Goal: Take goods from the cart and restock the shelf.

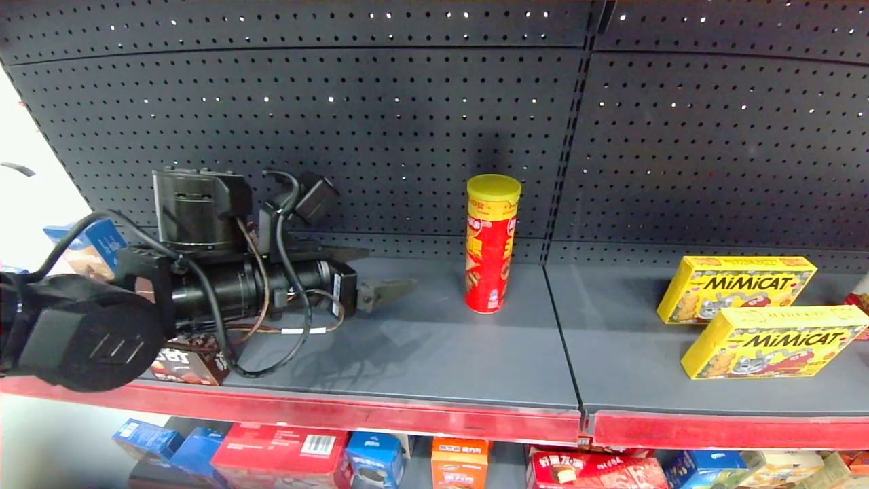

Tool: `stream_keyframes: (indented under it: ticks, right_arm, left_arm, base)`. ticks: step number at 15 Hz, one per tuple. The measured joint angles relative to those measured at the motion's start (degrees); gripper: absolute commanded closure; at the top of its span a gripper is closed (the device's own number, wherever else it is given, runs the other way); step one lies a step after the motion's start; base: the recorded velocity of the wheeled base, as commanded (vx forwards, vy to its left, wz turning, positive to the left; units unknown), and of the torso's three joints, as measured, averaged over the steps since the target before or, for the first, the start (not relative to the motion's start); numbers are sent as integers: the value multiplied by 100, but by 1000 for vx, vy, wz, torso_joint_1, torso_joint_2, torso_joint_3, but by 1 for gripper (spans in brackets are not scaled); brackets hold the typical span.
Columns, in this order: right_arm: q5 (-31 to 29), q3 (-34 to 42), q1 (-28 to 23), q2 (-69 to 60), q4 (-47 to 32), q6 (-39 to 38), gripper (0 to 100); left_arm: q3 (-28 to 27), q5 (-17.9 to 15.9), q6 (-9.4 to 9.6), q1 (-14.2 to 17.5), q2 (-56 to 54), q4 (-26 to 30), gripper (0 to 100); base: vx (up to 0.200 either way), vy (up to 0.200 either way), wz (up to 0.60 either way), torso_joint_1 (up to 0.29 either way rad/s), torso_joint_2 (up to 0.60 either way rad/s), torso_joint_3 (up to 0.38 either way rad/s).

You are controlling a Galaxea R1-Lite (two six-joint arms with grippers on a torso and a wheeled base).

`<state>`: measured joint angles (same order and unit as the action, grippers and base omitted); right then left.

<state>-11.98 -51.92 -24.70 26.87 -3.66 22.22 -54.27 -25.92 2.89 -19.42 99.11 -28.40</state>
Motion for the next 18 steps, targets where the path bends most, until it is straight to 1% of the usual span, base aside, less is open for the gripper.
stream_keyframes:
  ticks: [3, 5, 10, 14, 15, 17, 18]
  right_arm:
    - [-46, -67, -11, -77, -290, 51, 100]
    - [-52, -98, -16, -171, -414, 196, 100]
    - [-194, -128, -10, -308, -417, 400, 100]
    - [-200, -150, -16, -328, -414, 453, 100]
    - [-200, -150, -22, -328, -417, 453, 100]
    - [-200, -150, -44, -336, -430, 468, 100]
    - [-197, -146, -49, -356, -493, 495, 100]
  left_arm:
    - [-523, -13, 11, -69, 469, -35, 0]
    - [-866, -11, 0, -144, 780, -241, 0]
    - [-1885, -2, -35, -517, 1552, -327, 0]
    - [-2100, -7, -43, -588, 1892, -433, 0]
    - [-2224, -5, -46, -599, 1985, -427, 0]
    - [-2470, 0, -169, -610, 2157, -438, 0]
    - [-2586, 9, -299, -638, 2253, -503, 0]
  base:
    - [0, 0, 0, 0, 0, 0]
    - [0, 0, 0, 0, 0, 0]
    - [0, 0, 0, 0, 0, 0]
    - [0, 0, 0, 0, 0, 0]
    - [0, 0, 0, 0, 0, 0]
    - [0, 0, 0, 0, 0, 0]
    - [0, 0, 0, 0, 0, 0]
